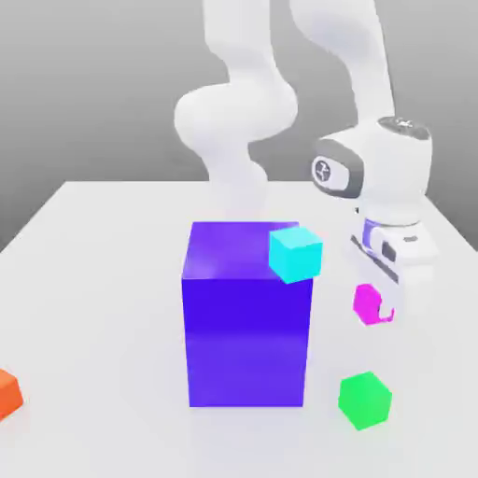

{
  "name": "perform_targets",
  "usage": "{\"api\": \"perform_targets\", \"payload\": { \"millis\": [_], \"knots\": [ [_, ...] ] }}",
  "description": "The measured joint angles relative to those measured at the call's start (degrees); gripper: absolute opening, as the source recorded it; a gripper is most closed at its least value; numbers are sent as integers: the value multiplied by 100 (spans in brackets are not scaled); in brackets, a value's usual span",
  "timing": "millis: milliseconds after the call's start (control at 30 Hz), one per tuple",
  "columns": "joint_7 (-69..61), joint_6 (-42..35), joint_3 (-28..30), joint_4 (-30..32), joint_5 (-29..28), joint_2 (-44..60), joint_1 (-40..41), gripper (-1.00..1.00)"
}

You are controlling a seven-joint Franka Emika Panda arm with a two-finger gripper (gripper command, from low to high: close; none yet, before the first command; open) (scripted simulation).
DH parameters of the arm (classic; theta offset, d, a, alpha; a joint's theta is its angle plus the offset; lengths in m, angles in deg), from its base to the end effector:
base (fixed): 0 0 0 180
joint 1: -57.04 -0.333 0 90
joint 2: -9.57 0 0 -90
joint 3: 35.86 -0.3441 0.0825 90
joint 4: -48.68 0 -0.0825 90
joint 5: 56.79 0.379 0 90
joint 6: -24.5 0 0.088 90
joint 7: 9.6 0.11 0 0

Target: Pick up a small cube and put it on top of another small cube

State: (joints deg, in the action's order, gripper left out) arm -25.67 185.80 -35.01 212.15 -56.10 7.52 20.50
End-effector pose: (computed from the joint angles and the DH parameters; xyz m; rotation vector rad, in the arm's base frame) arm 0.2901 0.2078 0.2367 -2.8307 -1.3534 0.0044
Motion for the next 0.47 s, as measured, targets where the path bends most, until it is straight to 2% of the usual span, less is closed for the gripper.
{"api": "perform_targets", "payload": {
  "millis": [167, 333, 367, 467],
  "knots": [
    [621, -832, 372, -1014, -48, 180, 679, -100],
    [631, -210, 270, -1250, 92, 1039, 829, -100],
    [623, -31, 230, -1263, 107, 1234, 865, 100],
    [623, -31, 230, -1263, 107, 1234, 865, 100]
  ]
}}
